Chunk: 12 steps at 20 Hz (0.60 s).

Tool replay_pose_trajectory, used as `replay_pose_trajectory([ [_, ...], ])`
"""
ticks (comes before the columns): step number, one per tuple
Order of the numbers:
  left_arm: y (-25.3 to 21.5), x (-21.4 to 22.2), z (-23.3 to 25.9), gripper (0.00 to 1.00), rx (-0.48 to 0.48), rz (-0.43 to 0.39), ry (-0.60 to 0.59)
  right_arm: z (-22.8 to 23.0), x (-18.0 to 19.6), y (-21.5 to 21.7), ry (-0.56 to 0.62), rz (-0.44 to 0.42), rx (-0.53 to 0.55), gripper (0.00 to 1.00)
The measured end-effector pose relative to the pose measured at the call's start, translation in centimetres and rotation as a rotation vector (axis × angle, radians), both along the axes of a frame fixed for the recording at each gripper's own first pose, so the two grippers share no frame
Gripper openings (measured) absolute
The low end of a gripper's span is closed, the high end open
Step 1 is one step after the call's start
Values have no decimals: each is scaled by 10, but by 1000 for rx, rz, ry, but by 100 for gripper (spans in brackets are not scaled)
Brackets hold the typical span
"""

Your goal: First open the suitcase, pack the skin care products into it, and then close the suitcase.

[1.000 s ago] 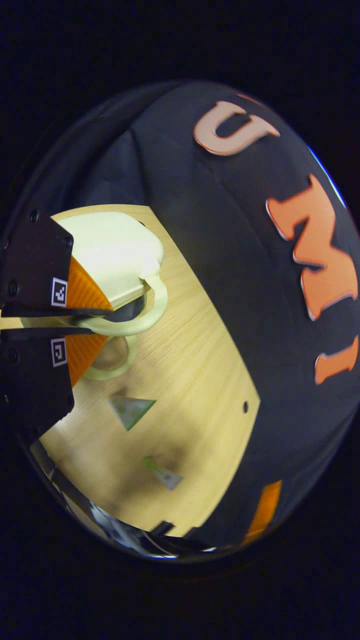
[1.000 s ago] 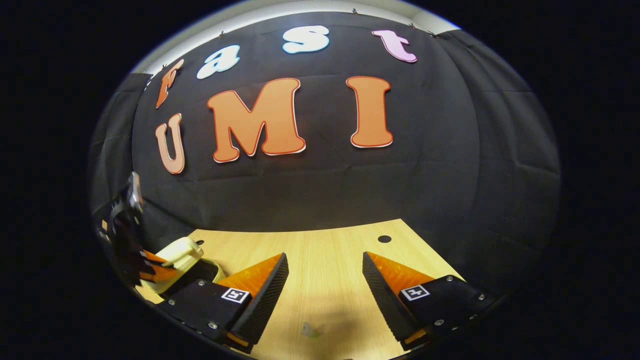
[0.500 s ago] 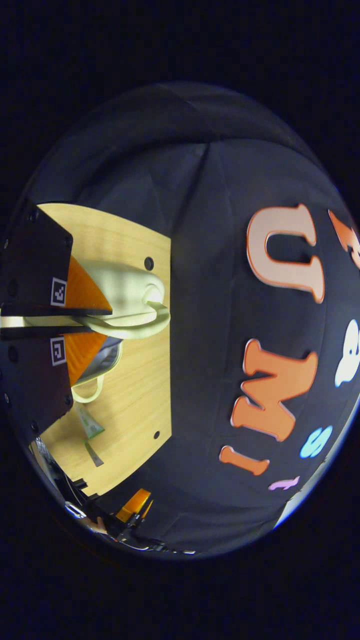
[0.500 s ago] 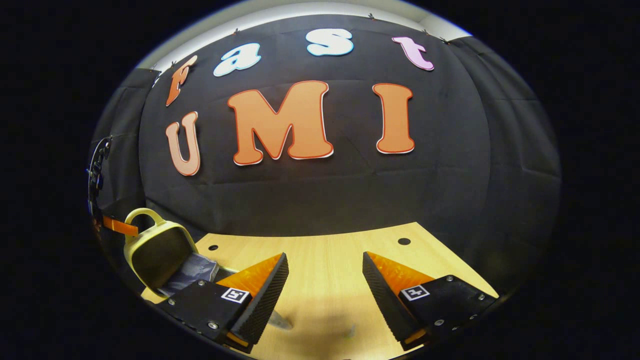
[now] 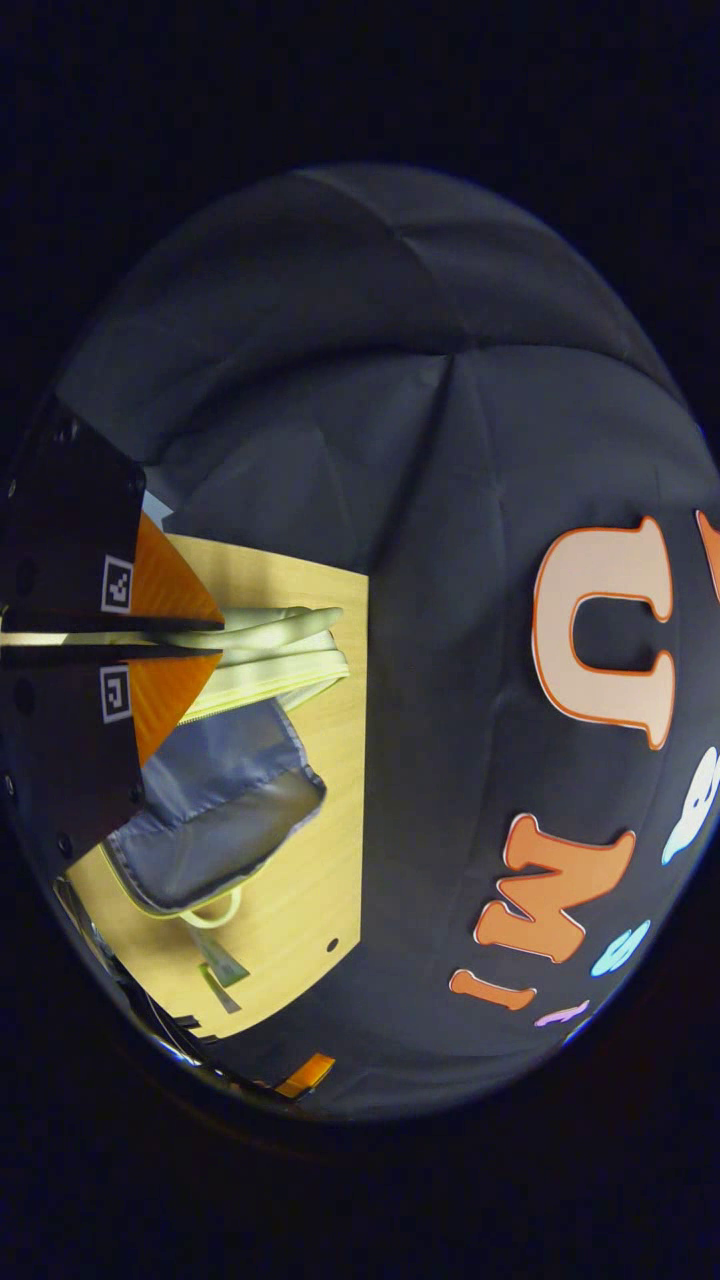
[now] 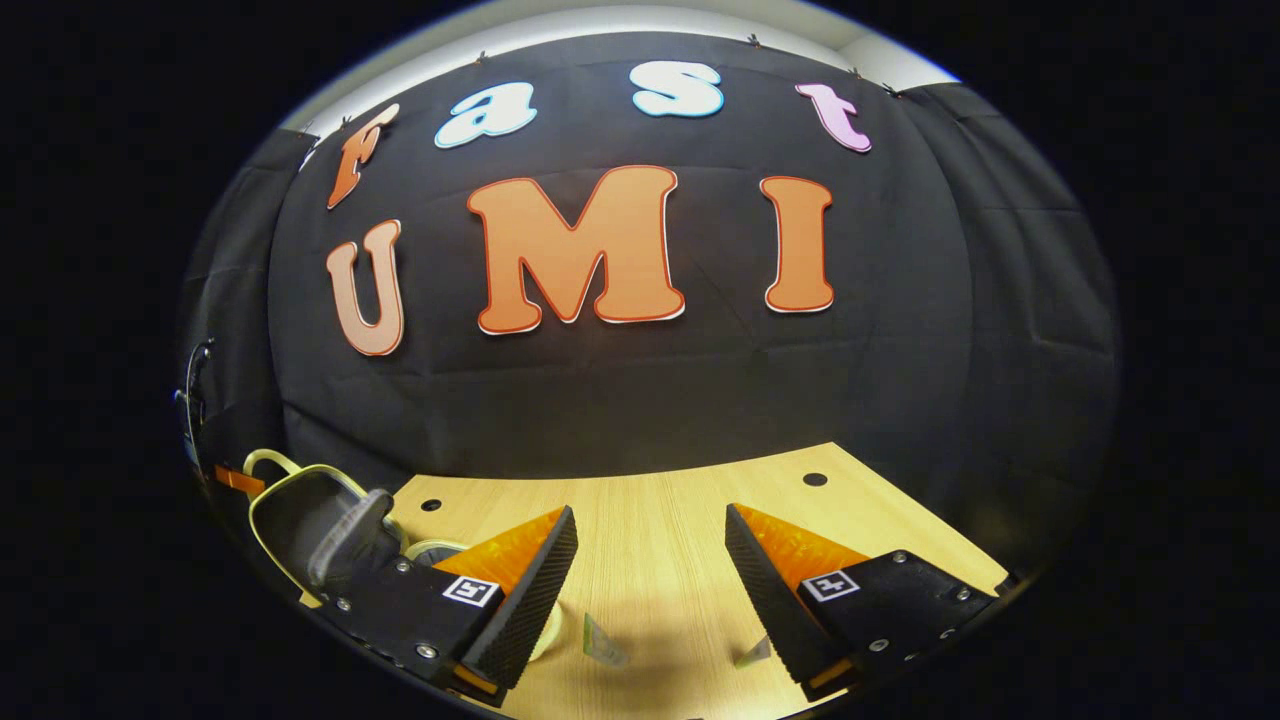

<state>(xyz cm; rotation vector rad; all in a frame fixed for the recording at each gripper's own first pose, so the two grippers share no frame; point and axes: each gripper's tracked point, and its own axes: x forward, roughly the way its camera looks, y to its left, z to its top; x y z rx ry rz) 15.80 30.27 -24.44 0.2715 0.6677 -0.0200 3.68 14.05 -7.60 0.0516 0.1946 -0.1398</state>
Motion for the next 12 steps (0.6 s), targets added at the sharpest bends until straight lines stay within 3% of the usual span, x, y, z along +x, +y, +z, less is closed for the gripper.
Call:
replay_pose_trajectory([
  [12, 141, -3, -129, 5, 37, 180, 185, 2, 6, 21, 15, -18, -43, 94],
])
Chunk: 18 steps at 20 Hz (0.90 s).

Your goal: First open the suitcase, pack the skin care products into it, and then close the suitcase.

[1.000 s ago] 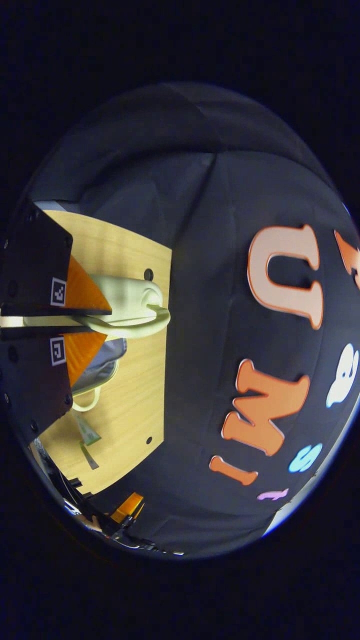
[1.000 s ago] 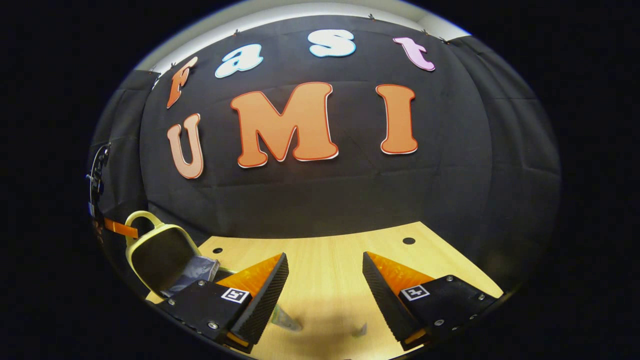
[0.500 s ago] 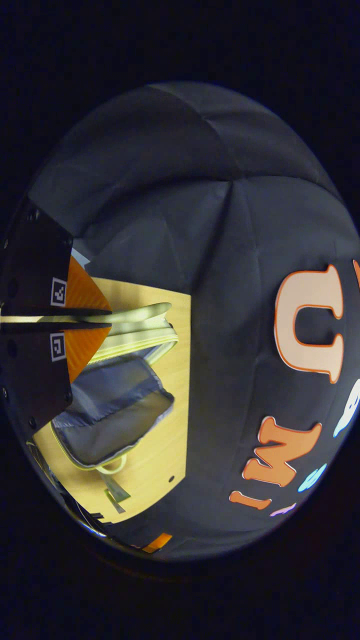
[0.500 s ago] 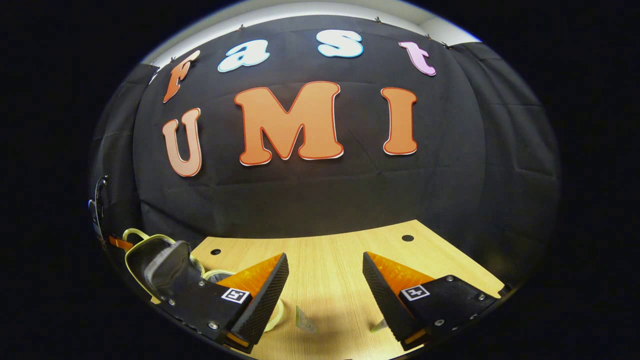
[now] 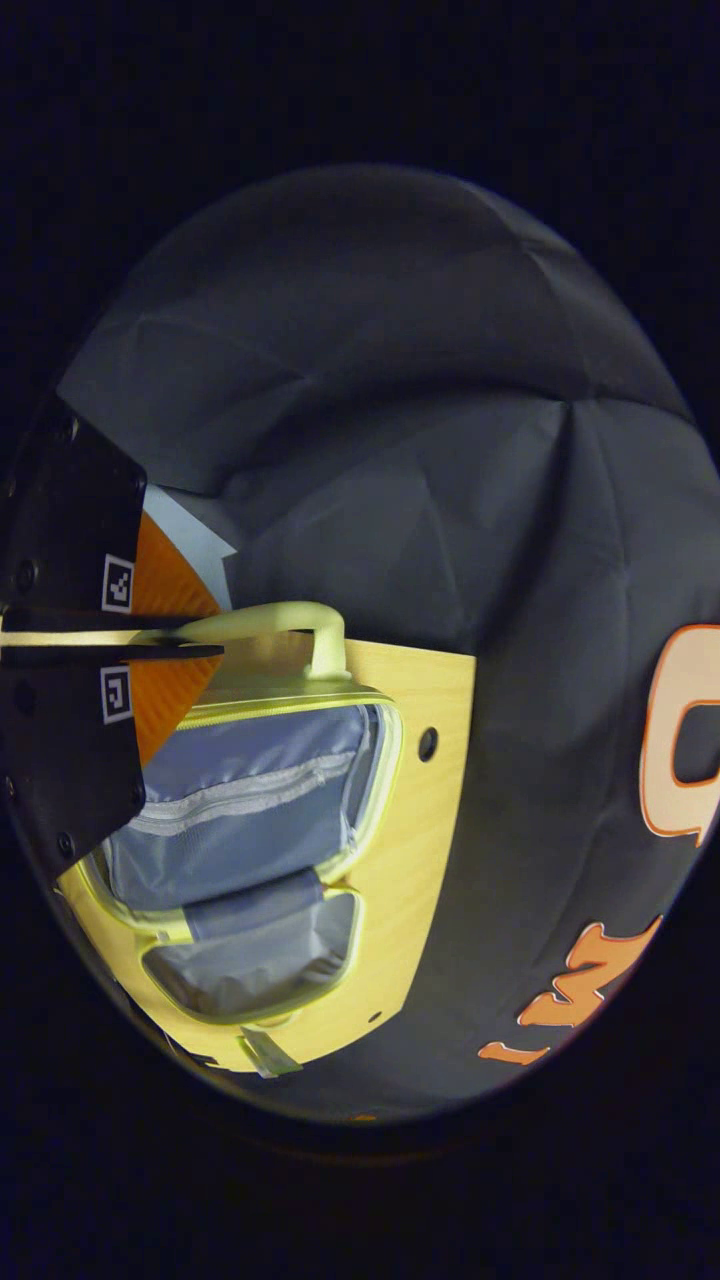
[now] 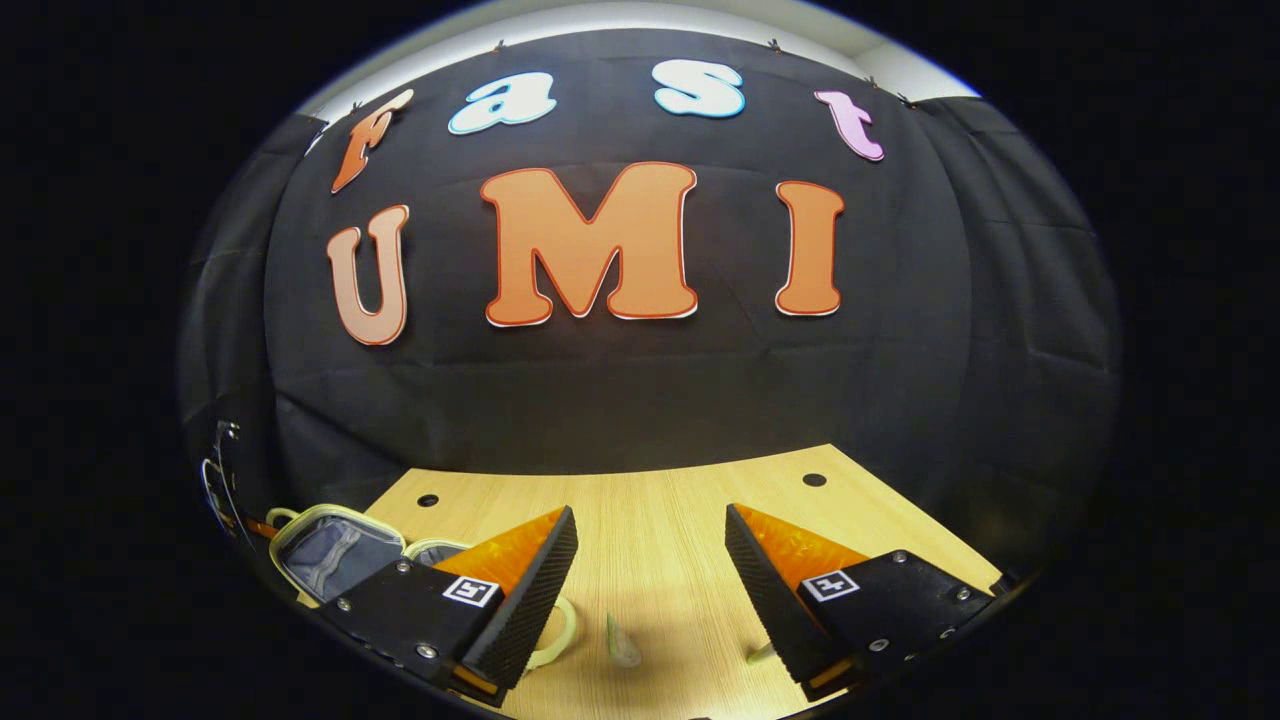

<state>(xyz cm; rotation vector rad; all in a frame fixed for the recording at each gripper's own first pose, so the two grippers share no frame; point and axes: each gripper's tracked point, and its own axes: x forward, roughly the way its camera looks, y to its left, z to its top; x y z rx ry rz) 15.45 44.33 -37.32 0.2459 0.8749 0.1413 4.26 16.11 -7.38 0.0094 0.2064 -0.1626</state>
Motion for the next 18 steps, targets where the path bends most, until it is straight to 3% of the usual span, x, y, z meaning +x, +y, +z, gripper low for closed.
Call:
replay_pose_trajectory([
  [2, 17, 3, -17, 5, 20, 21, 18, 1, 1, 0, 8, -6, -10, 94],
  [3, 20, 0, -19, 16, 27, 27, 27, 1, 1, 0, 6, -7, -13, 94],
  [5, 28, 0, -18, 21, 76, 68, 22, 0, 2, 0, 8, -6, -18, 94],
  [11, 18, 14, 33, 95, 154, 77, -128, -4, 2, -17, 19, -27, -32, 95],
  [13, -7, 16, 56, 100, 168, 53, -178, -5, 2, -24, 20, -28, -34, 94],
  [18, -104, 11, 126, 99, 176, -18, -347, -9, 1, -43, 16, -16, -43, 94],
])
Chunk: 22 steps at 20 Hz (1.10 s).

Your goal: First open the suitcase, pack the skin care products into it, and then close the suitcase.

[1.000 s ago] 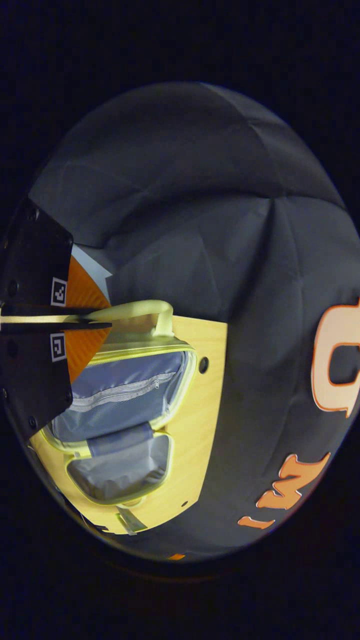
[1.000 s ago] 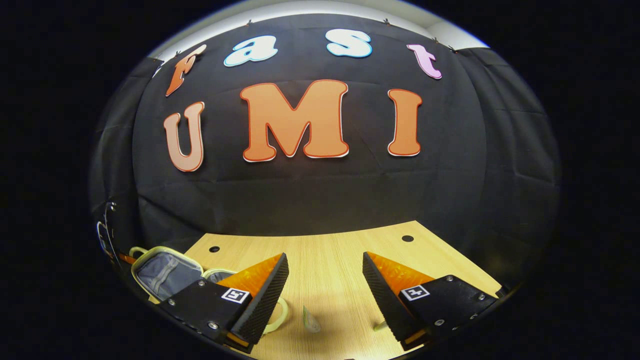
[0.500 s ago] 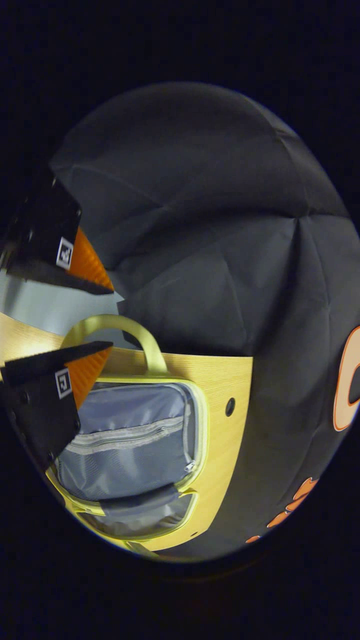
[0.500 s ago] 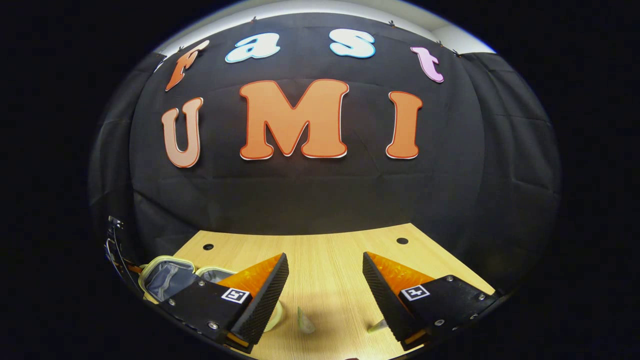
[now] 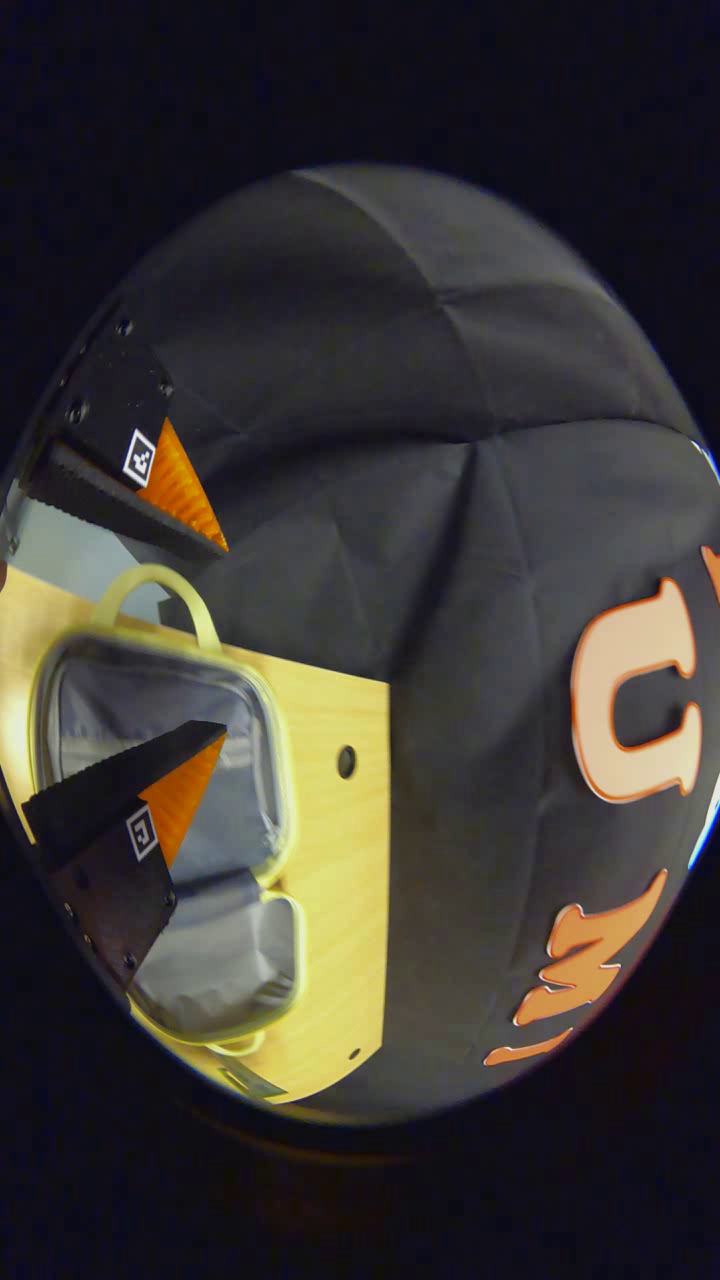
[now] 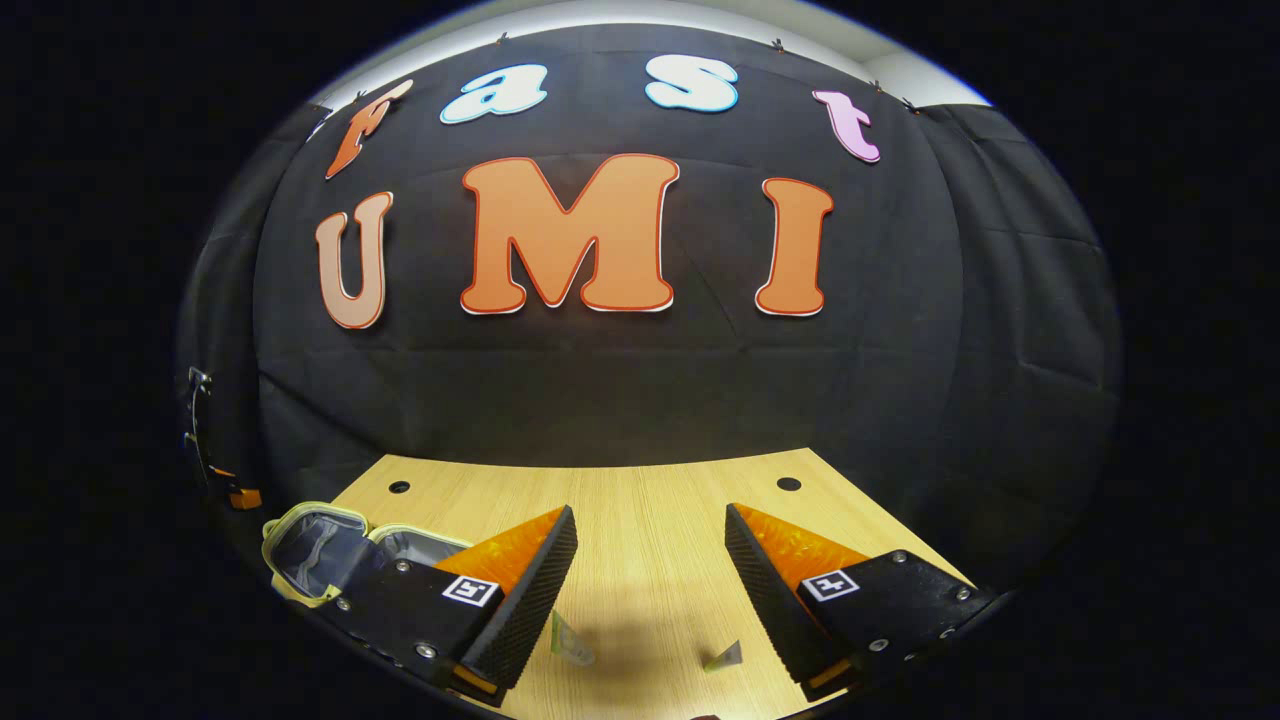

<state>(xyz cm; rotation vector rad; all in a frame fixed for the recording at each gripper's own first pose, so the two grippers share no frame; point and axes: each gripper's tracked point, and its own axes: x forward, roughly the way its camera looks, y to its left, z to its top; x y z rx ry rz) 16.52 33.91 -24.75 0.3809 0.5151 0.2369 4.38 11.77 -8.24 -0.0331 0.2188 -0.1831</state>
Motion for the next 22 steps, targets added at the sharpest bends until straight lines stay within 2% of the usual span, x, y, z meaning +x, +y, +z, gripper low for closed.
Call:
replay_pose_trajectory([
  [3, -88, -8, 18, 99, -8, -52, -69, -6, -2, -17, 10, 24, -6, 94],
  [5, -157, -20, 22, 99, -44, -114, -99, -7, -3, -30, 10, 45, -1, 94],
  [10, -345, -32, -20, 99, -235, -282, -104, -10, -11, -69, 29, 119, 14, 95],
  [13, -426, -36, -49, 99, -255, -335, -100, -16, -16, -94, 48, 162, -3, 94],
  [17, -503, -38, -81, 99, -281, -384, -104, -27, -26, -127, 86, 197, -20, 94],
  [22, -520, -41, -163, 98, -182, -362, -29, -37, -31, -164, 118, 190, -45, 94],
])
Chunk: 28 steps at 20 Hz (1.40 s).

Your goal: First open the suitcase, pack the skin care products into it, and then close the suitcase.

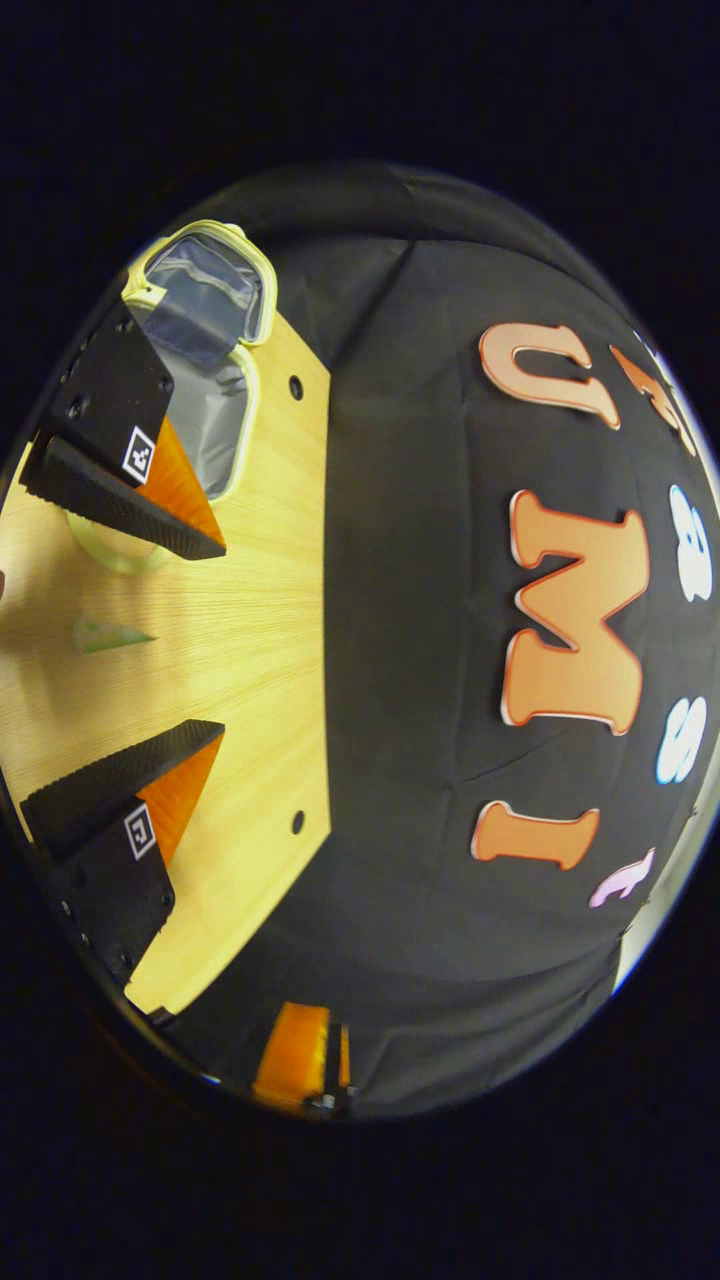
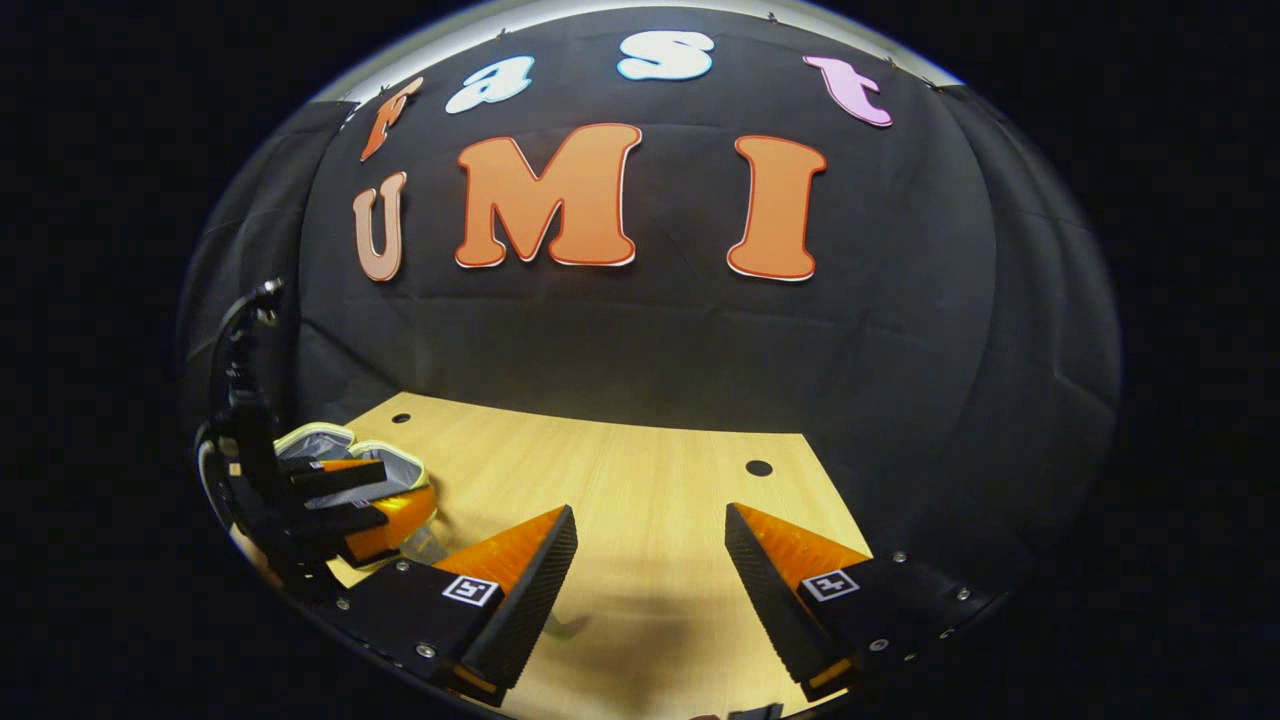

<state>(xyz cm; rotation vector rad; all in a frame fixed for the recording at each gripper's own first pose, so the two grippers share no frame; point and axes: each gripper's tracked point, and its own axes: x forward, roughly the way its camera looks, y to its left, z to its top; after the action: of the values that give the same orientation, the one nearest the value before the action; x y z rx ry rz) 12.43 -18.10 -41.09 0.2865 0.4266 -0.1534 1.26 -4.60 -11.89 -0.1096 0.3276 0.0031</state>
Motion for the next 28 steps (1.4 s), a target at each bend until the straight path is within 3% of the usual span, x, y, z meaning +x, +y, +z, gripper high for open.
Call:
replay_pose_trajectory([
  [8, 22, -2, -84, 100, 54, 81, 94, -21, -7, -29, 65, -32, -5, 95],
  [12, 25, -1, -109, 96, 114, 56, 119, -27, -6, -30, 86, -45, 8, 95],
  [13, 27, -1, -117, 84, 136, 63, 124, -26, -6, -31, 85, -49, 3, 95],
  [15, 25, 3, -115, 39, 160, 49, 120, -28, -6, -34, 86, -54, -9, 94],
  [18, 18, 1, -117, 30, 169, -11, 135, -32, -6, -33, 89, -61, -13, 94],
  [20, 15, -4, -120, 30, 176, -27, 197, -35, -4, -28, 80, -69, 2, 95],
  [24, -2, -32, -99, 30, 29, -11, 287, -42, 0, 0, 60, -55, 44, 95],
  [28, 11, -51, -61, 29, 9, 0, 311, -75, 0, 46, 91, 4, 79, 95],
])
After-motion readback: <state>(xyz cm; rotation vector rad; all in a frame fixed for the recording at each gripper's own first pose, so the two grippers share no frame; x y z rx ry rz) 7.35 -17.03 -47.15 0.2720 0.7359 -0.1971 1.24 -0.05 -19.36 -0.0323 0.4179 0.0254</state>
